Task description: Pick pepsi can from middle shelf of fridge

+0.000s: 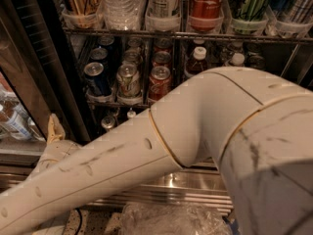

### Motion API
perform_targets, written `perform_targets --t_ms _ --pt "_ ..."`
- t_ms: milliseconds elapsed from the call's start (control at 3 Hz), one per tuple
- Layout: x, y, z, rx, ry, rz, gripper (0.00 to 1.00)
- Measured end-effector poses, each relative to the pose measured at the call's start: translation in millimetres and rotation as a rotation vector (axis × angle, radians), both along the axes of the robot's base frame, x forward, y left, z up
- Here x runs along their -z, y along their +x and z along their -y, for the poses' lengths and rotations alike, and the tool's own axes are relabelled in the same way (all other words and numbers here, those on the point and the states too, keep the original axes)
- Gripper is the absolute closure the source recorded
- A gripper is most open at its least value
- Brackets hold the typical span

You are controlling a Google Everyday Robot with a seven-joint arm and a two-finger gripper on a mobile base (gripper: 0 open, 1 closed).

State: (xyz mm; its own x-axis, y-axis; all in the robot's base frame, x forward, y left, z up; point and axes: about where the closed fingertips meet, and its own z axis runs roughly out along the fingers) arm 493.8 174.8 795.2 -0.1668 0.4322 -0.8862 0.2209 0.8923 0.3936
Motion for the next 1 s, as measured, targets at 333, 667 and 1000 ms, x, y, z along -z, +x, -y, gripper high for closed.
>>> perform_targets --t_ms 333,667,1000 --pt "-6 -10 12 -0.004 0.088 0.068 0.00" --pt "-7 -19 6 -0.064 0.100 0.093 0.00" --pt "-4 -19 1 -0.084 0.106 0.076 0.00"
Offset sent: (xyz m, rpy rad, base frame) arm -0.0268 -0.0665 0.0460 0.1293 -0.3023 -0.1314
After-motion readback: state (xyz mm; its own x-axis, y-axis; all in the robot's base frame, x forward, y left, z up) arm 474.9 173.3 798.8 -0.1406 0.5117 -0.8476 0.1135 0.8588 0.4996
